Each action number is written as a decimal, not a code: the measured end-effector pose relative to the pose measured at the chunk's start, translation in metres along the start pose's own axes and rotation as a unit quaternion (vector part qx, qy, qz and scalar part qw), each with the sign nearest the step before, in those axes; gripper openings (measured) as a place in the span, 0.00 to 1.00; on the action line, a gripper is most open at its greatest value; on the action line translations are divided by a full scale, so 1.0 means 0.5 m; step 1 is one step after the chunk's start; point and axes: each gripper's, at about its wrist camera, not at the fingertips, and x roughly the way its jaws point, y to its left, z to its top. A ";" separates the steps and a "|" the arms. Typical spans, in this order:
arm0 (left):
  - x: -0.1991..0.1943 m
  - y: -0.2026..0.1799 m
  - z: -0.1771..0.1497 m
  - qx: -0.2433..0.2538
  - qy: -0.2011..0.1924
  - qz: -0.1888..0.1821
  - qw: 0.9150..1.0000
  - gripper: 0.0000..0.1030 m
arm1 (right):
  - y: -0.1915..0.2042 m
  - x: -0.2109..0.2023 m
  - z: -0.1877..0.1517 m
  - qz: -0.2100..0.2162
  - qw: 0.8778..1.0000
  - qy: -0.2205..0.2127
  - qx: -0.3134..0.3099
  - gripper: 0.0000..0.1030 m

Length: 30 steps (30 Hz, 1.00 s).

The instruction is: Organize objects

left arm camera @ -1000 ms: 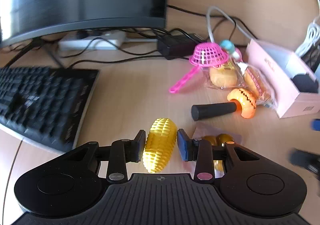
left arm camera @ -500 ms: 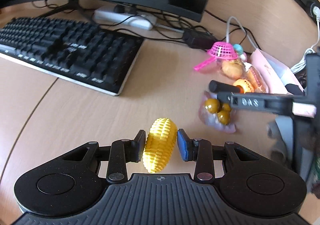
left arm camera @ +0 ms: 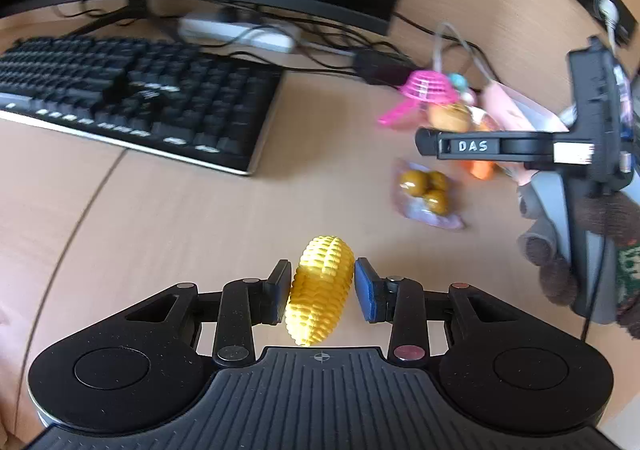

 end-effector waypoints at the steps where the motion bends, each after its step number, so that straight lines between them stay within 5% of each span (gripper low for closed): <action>1: 0.001 -0.011 0.001 0.007 0.003 -0.006 1.000 0.37 | -0.003 -0.021 -0.001 0.002 1.000 -0.005 -0.003 0.72; 11: 0.035 -0.200 0.000 0.103 0.032 -0.095 0.990 0.37 | -0.088 -0.268 -0.090 -0.045 0.997 -0.034 -0.047 0.72; 19: 0.059 -0.399 0.022 0.165 0.030 -0.130 0.977 0.37 | -0.222 -0.384 -0.173 -0.110 0.994 -0.026 -0.002 0.72; 30: 0.105 -0.631 0.218 0.176 -0.047 -0.130 0.975 0.37 | -0.384 -0.443 -0.233 -0.110 0.992 -0.049 0.035 0.72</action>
